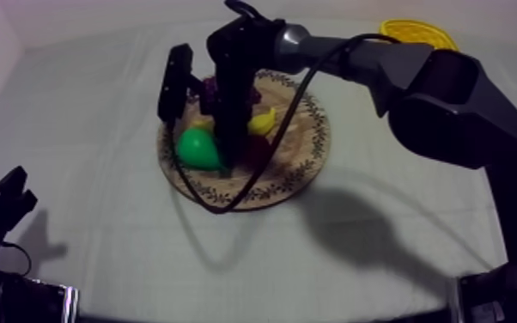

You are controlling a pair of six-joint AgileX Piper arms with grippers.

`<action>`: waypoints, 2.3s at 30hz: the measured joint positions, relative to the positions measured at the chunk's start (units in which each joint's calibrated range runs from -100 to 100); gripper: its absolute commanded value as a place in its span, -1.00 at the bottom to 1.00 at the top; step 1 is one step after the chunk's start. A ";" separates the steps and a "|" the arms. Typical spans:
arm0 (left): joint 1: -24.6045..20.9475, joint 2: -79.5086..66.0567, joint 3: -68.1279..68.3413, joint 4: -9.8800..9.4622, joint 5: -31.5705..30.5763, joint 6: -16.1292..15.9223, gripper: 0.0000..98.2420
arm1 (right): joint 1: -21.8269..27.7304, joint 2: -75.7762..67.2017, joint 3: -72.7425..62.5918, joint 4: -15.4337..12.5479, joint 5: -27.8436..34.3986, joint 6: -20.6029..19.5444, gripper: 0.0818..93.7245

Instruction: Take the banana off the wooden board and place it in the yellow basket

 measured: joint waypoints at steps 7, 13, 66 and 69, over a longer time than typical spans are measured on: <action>0.00 0.00 0.00 0.00 0.04 0.00 -1.00 | 0.52 -3.31 0.89 0.56 0.19 0.00 -0.81; 0.00 0.00 0.00 0.00 0.04 0.03 -1.00 | 0.89 -10.00 4.89 1.51 0.80 -0.28 -0.81; 0.00 0.00 0.00 0.00 0.02 0.03 -1.00 | 28.28 -46.62 31.20 15.30 -13.17 -25.45 -0.82; 0.00 0.00 0.00 0.00 0.02 0.03 -1.00 | 29.58 -42.55 30.01 15.25 -14.15 -25.45 -0.82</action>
